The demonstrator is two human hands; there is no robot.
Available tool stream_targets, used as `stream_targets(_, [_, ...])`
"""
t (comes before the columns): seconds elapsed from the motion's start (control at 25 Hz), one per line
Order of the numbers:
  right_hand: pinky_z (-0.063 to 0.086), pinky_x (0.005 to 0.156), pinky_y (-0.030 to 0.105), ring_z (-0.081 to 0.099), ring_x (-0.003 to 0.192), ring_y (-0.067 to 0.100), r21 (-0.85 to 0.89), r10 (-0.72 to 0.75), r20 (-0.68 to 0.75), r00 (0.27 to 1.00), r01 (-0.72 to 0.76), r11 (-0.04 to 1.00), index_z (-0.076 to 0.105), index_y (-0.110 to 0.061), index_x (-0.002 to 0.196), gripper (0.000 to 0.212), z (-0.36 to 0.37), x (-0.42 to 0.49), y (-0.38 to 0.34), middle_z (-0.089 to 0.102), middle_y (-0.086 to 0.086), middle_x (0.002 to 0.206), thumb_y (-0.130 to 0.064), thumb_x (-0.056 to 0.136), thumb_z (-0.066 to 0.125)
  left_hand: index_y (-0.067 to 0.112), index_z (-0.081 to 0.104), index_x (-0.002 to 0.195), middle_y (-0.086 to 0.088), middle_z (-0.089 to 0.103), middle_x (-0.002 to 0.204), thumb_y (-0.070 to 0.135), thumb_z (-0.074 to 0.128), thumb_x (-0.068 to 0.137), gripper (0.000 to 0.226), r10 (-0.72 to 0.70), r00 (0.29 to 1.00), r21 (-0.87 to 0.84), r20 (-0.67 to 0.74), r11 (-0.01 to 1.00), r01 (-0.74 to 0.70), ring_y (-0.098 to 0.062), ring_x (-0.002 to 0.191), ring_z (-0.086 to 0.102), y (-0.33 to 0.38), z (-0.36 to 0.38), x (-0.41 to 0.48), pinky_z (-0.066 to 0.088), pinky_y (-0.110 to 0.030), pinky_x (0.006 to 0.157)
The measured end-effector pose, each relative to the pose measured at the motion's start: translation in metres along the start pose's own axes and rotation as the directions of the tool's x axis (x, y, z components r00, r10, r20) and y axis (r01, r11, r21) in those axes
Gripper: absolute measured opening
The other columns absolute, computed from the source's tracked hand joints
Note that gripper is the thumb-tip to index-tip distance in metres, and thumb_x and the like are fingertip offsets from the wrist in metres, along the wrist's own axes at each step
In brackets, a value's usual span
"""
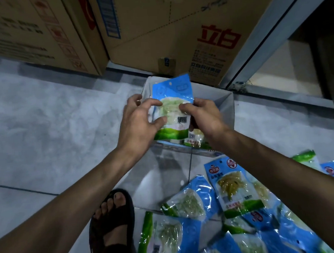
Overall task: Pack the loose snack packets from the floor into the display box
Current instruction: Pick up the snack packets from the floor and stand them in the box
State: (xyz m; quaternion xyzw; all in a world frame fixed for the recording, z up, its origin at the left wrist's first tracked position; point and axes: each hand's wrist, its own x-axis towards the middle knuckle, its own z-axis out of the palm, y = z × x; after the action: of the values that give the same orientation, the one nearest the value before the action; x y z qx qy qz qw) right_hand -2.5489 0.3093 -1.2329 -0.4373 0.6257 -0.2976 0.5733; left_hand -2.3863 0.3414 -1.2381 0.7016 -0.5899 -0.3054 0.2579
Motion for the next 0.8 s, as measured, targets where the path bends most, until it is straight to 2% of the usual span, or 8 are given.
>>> stream_targets(0.12, [0.05, 0.065, 0.032, 0.059, 0.071, 0.02, 0.112, -0.048, 0.163, 0.985, 0.03, 0.993, 0.063, -0.009, 0.091, 0.026, 0.002, -0.005, -0.009, 0.062, 0.007, 0.079, -0.032, 0.096, 0.053, 0.025, 0.061, 0.126, 0.003, 0.065, 0.124, 0.039, 0.065, 0.088, 0.041, 0.035, 0.983, -0.322, 0.181, 0.946, 0.026, -0.011, 0.113, 0.062, 0.019, 0.0, -0.003, 0.049, -0.036, 0.1])
stream_targets(0.24, [0.048, 0.079, 0.035, 0.057, 0.08, 0.022, 0.263, -0.097, 0.249, 0.964, 0.029, 0.964, 0.063, -0.012, 0.09, 0.037, 0.011, -0.001, -0.011, 0.059, 0.009, 0.081, -0.039, 0.101, 0.039, 0.016, 0.065, 0.118, -0.001, 0.074, 0.106, 0.028, 0.058, 0.094, 0.028, -0.061, 0.955, -0.67, 0.291, 0.699, 0.249, -0.015, 0.096, 0.071, 0.028, -0.005, 0.0, 0.055, -0.034, 0.087])
stream_targets(0.36, [0.048, 0.074, 0.023, 0.056, 0.079, 0.011, 0.081, -0.183, 0.059, 0.981, 0.178, 0.981, 0.062, -0.013, 0.094, 0.005, 0.015, 0.003, -0.01, 0.058, 0.003, 0.089, -0.012, 0.093, 0.058, 0.009, 0.067, 0.109, -0.003, 0.074, 0.086, 0.003, 0.051, 0.095, 0.022, -0.177, 0.955, -0.751, 0.237, 0.59, 0.296, -0.015, 0.071, 0.07, 0.022, -0.01, 0.006, 0.055, -0.028, 0.062])
stream_targets(0.44, [0.054, 0.071, 0.024, 0.062, 0.087, 0.013, 0.015, -0.094, -0.062, 0.994, 0.095, 0.995, 0.059, -0.02, 0.102, 0.023, 0.014, 0.007, -0.002, 0.057, 0.005, 0.108, -0.012, 0.084, 0.071, 0.01, 0.065, 0.114, -0.008, 0.075, 0.095, 0.0, 0.05, 0.095, 0.026, -0.223, 0.945, -0.77, 0.239, 0.55, 0.324, -0.019, 0.076, 0.073, 0.016, -0.009, 0.008, 0.058, -0.029, 0.064])
stream_targets(0.48, [0.058, 0.069, 0.028, 0.066, 0.088, 0.017, 0.141, 0.013, -0.043, 0.999, -0.007, 0.99, 0.056, -0.021, 0.11, 0.034, 0.014, 0.007, 0.001, 0.059, 0.006, 0.113, -0.013, 0.082, 0.073, 0.011, 0.063, 0.117, -0.009, 0.074, 0.1, 0.0, 0.051, 0.095, 0.028, -0.237, 0.94, -0.773, 0.245, 0.537, 0.337, -0.021, 0.08, 0.073, 0.011, -0.008, 0.009, 0.059, -0.031, 0.066])
stream_targets(0.6, [0.062, 0.067, 0.039, 0.073, 0.084, 0.028, 0.471, 0.139, 0.156, 0.978, -0.198, 0.86, 0.056, -0.016, 0.12, 0.042, 0.012, 0.013, 0.007, 0.07, 0.013, 0.104, -0.002, 0.083, 0.069, 0.012, 0.057, 0.126, -0.007, 0.072, 0.108, 0.003, 0.058, 0.092, 0.035, -0.233, 0.958, -0.608, 0.166, 0.741, 0.286, -0.018, 0.086, 0.072, -0.003, -0.003, 0.01, 0.06, -0.034, 0.076])
stream_targets(0.68, [0.061, 0.068, 0.04, 0.073, 0.087, 0.03, 0.487, 0.111, 0.139, 0.984, -0.166, 0.858, 0.062, -0.015, 0.116, 0.038, 0.01, 0.025, 0.013, 0.068, 0.013, 0.112, 0.003, 0.083, 0.066, 0.014, 0.053, 0.133, -0.005, 0.066, 0.121, 0.007, 0.064, 0.089, 0.046, -0.148, 0.989, -0.234, 0.029, 0.961, 0.15, -0.019, 0.105, 0.066, -0.013, -0.004, 0.011, 0.054, -0.035, 0.092])
stream_targets(0.8, [0.061, 0.068, 0.036, 0.071, 0.095, 0.029, 0.396, 0.149, 0.039, 0.988, -0.153, 0.905, 0.067, -0.022, 0.107, 0.037, 0.016, 0.043, 0.027, 0.059, 0.01, 0.13, 0.007, 0.084, 0.064, 0.019, 0.042, 0.143, -0.005, 0.045, 0.144, 0.015, 0.065, 0.089, 0.059, -0.044, 0.999, 0.124, -0.017, 0.991, 0.046, -0.023, 0.129, 0.046, -0.024, -0.009, 0.004, 0.042, -0.035, 0.103])
